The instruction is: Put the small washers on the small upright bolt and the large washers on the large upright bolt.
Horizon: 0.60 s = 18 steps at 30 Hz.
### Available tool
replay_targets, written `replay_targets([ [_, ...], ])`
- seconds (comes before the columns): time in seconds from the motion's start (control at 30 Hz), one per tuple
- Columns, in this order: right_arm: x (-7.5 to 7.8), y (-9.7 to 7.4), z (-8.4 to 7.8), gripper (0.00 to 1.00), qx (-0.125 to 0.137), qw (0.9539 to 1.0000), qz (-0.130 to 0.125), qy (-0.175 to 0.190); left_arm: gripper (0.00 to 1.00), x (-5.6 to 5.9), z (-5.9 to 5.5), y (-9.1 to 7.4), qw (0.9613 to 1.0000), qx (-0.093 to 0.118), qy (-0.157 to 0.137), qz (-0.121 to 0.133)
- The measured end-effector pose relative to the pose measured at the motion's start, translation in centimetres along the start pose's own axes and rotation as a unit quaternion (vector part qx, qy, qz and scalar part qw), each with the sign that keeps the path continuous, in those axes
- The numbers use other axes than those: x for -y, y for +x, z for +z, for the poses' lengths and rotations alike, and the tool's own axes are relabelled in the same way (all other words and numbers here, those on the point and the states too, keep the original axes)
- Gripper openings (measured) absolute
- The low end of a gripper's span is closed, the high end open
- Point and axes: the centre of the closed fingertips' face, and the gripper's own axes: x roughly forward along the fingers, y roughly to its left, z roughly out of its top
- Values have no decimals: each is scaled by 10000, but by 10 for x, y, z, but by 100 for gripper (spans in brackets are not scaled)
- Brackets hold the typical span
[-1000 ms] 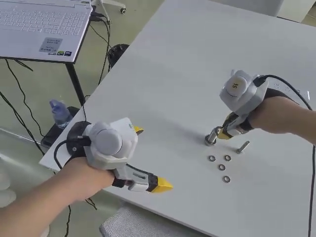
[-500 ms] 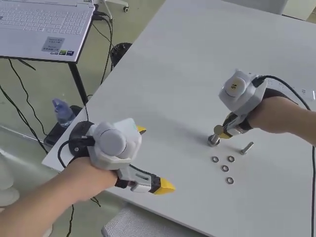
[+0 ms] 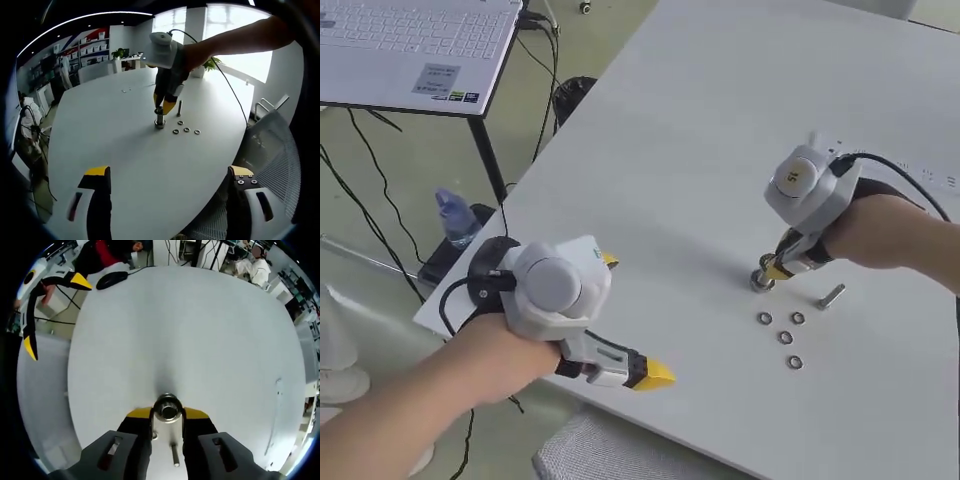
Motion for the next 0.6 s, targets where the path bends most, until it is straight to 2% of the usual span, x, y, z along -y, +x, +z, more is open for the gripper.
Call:
replay_targets([
  [0.33, -4, 8, -4, 22, -85, 10000, 32, -12, 96, 1, 7, 3, 10000, 63, -7, -29],
  [0.47, -5, 13, -5, 22, -110, 9999, 63, -25, 95, 1, 4, 4, 10000, -7, 11, -47],
  [0.6, -5, 20, -7, 22, -150, 9999, 70, -31, 95, 0, 5, 2, 10000, 8, -8, -48],
])
